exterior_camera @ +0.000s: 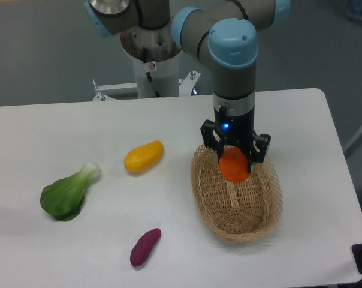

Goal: Place the orange in the basket
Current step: 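Hold the orange ball in the gripper above the wicker basket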

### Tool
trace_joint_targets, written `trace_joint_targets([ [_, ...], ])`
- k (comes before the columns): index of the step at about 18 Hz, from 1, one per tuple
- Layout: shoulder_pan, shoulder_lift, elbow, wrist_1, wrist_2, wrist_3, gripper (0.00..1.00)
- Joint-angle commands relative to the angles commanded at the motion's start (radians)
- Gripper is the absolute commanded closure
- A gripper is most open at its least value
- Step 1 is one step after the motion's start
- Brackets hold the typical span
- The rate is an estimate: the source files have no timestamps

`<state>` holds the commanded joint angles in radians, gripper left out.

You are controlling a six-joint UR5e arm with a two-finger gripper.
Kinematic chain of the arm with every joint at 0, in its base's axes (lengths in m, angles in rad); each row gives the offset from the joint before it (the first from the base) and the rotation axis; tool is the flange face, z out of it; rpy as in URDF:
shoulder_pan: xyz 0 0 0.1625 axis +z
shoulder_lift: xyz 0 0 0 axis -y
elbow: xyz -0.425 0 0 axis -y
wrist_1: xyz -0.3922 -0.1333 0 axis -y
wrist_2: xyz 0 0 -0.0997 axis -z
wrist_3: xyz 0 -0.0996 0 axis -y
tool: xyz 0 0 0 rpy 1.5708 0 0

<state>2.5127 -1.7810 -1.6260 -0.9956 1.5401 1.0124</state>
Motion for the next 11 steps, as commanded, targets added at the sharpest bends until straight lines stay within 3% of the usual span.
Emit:
trace_joint_targets([
  [11, -0.002, -0.003, -0.031, 0.009, 0.008, 0.06, 0.42],
])
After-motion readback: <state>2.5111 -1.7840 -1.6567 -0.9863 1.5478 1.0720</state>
